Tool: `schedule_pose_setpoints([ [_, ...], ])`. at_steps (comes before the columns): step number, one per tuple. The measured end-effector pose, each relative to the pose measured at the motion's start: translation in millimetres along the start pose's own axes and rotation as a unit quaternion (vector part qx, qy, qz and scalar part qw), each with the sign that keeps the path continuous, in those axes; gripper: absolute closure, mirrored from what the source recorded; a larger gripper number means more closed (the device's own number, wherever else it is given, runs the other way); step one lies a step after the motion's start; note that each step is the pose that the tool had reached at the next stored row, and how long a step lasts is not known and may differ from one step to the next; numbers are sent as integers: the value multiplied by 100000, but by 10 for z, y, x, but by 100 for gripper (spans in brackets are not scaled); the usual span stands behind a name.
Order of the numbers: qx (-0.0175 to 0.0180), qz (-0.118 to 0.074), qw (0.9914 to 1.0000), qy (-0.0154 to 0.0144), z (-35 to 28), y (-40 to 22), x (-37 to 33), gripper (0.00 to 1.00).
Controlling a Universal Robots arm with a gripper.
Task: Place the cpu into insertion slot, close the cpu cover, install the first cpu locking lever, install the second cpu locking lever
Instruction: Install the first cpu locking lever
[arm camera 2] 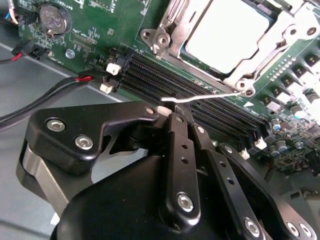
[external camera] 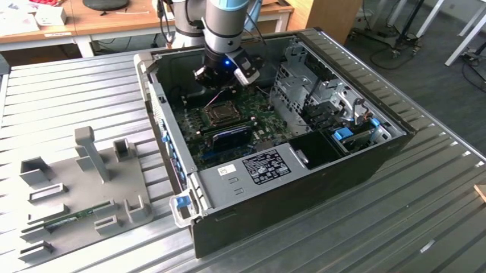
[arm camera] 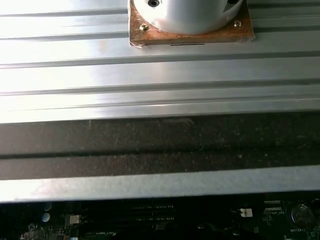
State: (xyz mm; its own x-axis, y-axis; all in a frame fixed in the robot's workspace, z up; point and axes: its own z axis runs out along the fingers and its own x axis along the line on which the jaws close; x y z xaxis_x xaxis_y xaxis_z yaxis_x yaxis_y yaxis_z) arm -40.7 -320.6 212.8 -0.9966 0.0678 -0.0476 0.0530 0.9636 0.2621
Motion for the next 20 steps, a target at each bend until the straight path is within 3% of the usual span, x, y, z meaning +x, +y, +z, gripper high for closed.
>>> schedule_pose_setpoints([
  [7, -54, 4, 100000, 4, -93, 25, -4, 89],
  [13, -103, 6, 100000, 9, -106, 28, -4, 89],
  [16, -550, 32, 99998, 10, -107, 22, -4, 89],
  [20, -565, 13, 99998, -42, -109, 18, 17, 89],
])
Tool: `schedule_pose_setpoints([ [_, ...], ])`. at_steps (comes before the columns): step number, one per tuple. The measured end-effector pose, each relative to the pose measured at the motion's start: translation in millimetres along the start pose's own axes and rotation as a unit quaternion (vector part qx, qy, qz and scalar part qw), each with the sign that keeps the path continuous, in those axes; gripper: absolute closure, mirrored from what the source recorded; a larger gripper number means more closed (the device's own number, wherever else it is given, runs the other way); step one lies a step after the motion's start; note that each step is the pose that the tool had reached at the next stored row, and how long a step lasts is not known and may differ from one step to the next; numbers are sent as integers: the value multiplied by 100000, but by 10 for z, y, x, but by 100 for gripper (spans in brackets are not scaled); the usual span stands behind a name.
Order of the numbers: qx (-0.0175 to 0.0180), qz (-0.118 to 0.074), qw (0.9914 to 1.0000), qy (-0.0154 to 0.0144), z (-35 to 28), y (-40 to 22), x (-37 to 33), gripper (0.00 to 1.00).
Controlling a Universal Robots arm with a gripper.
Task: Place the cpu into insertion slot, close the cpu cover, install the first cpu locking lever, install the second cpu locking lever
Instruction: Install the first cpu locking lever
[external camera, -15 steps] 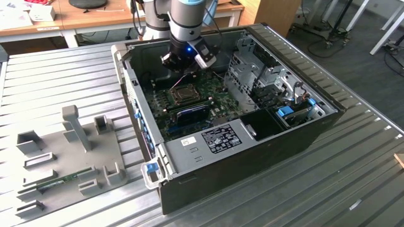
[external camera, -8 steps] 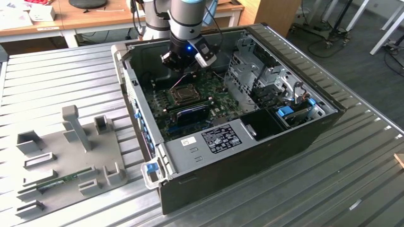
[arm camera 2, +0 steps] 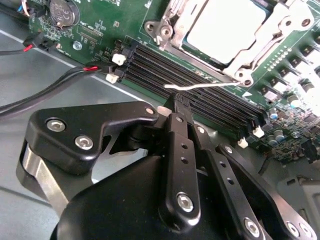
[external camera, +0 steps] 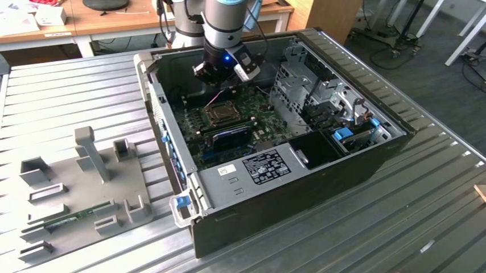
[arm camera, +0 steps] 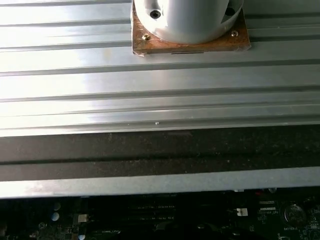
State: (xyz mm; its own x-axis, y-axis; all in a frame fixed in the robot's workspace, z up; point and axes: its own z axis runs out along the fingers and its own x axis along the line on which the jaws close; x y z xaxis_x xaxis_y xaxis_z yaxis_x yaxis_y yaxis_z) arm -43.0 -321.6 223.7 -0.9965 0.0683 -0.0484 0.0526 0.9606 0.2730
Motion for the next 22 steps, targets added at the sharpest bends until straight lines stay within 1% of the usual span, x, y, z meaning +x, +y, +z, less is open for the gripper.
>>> schedule_pose_setpoints([
  [4, 0, -17, 100000, -71, -5, -9, 50, 89],
  [10, -6, -25, 100000, -85, -19, -53, 85, 89],
  [16, -12, -25, 100000, -103, -36, -112, 90, 89],
  [18, -27, -26, 100000, -123, -36, -116, 89, 89],
  [22, -160, -103, 99999, -324, -26, -120, 90, 89],
])
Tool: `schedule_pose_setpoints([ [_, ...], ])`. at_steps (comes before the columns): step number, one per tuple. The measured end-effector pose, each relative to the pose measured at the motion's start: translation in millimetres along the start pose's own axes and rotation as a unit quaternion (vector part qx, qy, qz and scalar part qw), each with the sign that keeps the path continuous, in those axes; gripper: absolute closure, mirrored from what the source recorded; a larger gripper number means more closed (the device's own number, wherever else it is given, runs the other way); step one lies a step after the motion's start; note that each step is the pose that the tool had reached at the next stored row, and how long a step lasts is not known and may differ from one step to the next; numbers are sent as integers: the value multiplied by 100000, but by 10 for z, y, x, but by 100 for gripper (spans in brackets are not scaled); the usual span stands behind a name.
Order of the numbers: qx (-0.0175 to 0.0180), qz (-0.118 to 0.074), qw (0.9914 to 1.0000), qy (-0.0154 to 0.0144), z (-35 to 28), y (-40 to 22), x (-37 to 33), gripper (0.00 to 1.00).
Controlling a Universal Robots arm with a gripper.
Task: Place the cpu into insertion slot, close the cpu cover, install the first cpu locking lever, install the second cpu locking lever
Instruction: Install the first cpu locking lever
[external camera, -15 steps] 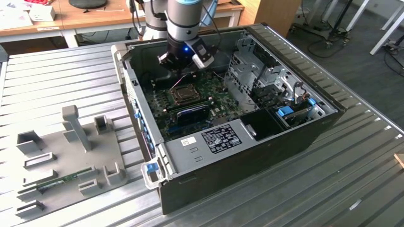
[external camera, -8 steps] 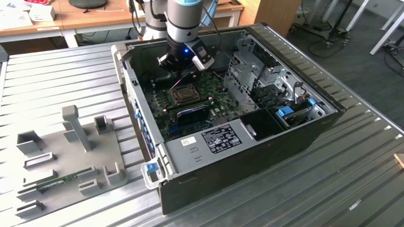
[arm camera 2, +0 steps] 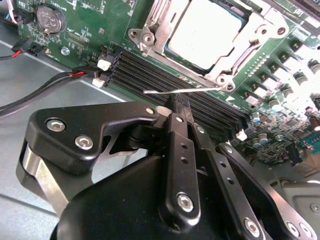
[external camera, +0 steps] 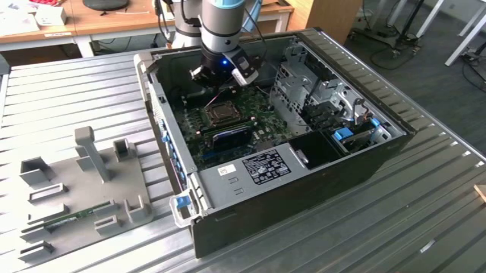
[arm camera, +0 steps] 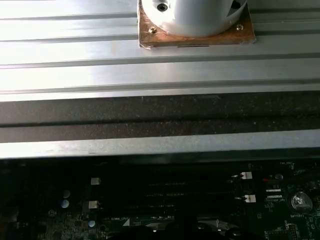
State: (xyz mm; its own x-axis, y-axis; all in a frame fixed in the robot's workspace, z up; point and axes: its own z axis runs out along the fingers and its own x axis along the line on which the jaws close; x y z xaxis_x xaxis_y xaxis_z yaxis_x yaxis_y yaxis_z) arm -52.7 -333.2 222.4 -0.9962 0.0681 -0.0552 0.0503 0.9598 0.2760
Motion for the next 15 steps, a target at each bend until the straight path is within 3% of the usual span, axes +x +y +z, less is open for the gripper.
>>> schedule_pose_setpoints([
  [6, -55, -78, 100000, -198, 26, -7, 1, 89],
  [15, -55, -89, 100000, -228, 66, -18, -14, 89],
])
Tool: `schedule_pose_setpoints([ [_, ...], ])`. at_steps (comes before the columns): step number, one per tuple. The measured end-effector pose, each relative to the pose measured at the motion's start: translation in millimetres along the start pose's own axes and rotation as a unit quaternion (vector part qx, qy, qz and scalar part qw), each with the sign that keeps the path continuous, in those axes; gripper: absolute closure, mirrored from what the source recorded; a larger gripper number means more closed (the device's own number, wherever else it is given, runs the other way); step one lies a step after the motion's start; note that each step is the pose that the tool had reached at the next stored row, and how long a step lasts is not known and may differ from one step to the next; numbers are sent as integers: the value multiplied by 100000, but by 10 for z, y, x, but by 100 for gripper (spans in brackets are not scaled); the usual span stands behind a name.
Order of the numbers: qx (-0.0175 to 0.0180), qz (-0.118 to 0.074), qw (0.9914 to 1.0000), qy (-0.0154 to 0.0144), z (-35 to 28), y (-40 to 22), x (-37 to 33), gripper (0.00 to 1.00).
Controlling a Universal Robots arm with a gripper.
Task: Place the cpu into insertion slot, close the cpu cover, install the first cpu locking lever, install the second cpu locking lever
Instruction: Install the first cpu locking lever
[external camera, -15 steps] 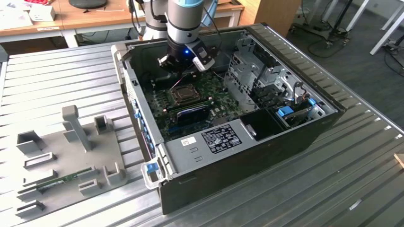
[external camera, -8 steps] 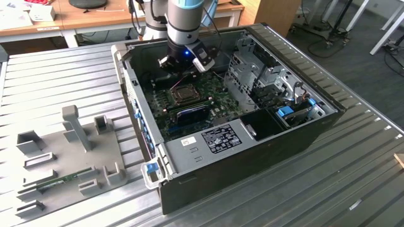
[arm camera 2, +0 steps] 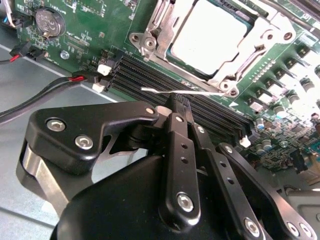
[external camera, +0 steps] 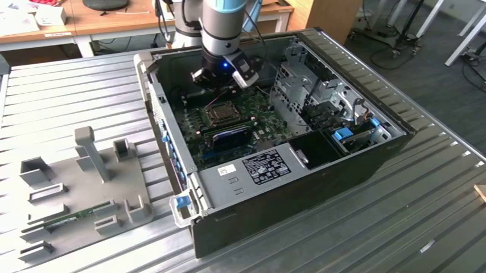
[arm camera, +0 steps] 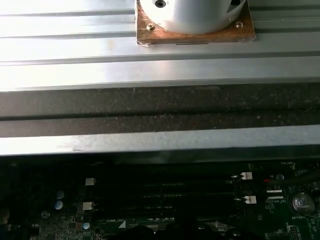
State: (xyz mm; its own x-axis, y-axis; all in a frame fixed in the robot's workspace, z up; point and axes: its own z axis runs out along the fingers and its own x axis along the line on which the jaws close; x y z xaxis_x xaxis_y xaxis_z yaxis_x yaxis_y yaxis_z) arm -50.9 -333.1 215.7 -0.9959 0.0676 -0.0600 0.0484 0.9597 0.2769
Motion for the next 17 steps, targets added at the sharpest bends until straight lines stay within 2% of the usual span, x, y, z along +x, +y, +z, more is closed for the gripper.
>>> schedule_pose_setpoints([
  [8, 0, 1, 100000, -7, 8, -2, -3, 89],
  [17, -2, 0, 100000, -5, 89, -25, 0, 89],
])
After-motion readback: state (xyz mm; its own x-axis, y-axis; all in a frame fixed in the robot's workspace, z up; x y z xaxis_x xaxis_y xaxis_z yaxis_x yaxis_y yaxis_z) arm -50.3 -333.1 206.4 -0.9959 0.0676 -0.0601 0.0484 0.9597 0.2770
